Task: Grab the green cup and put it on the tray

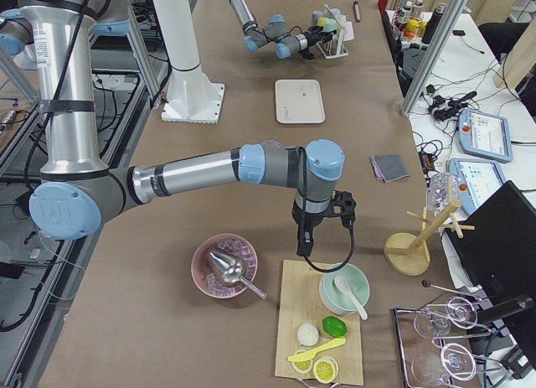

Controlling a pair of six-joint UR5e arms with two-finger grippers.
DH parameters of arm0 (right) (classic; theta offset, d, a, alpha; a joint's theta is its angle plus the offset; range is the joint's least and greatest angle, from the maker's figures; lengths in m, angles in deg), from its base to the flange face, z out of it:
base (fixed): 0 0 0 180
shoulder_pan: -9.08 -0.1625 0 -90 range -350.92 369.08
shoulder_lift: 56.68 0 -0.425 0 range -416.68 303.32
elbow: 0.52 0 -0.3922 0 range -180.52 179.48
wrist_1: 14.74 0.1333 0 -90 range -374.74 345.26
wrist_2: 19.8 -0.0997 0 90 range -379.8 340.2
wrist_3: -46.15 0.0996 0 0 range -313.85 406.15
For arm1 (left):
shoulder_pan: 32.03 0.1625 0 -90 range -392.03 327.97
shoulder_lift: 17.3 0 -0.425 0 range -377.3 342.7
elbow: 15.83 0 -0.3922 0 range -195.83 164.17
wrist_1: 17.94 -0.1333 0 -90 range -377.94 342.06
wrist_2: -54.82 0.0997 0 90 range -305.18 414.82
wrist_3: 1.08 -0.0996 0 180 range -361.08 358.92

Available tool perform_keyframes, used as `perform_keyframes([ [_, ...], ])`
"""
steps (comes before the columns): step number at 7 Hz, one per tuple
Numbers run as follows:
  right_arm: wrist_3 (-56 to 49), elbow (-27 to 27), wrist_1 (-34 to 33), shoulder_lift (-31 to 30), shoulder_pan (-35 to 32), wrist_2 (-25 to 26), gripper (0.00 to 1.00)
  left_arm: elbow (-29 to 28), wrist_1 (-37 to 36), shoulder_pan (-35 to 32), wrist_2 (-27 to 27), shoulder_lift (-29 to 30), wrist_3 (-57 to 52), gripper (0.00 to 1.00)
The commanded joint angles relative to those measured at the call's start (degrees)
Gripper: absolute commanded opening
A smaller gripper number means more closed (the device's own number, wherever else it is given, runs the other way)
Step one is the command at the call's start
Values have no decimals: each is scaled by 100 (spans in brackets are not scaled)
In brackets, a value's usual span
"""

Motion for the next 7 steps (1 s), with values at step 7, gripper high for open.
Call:
perform_keyframes([
  [7, 25, -380, 993, -203, 24, -166, 100, 1388, 486, -211, -44, -462, -1600, 64],
])
